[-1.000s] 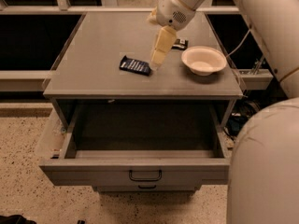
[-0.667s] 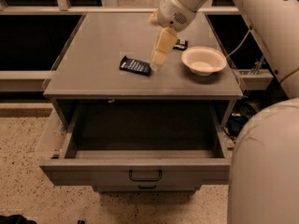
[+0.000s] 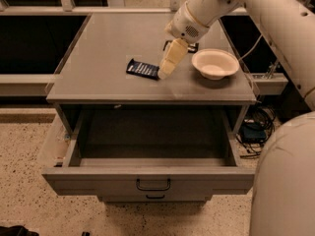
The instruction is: Place rxbar blueberry into top drawer
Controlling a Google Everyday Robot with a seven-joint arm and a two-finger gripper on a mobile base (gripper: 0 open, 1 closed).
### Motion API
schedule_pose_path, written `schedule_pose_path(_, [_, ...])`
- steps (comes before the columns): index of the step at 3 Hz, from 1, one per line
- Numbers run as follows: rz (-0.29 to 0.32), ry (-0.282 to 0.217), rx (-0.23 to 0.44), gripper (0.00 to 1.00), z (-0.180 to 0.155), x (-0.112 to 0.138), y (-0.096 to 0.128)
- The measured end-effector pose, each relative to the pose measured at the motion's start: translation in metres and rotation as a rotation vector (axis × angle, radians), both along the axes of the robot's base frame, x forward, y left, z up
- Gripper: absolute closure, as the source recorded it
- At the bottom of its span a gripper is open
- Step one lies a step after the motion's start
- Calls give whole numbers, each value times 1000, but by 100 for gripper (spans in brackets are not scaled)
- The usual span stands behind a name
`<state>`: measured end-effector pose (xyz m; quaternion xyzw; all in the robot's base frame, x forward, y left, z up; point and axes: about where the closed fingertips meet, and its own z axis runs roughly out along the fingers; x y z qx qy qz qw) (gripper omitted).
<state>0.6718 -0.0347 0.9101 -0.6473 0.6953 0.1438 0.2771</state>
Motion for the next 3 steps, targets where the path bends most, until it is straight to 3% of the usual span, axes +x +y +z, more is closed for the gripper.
schedule_pose_path(2, [-17, 64, 108, 0, -39, 34, 22])
schedule_pose_path(3, [-22, 94, 124, 0, -52, 34, 36])
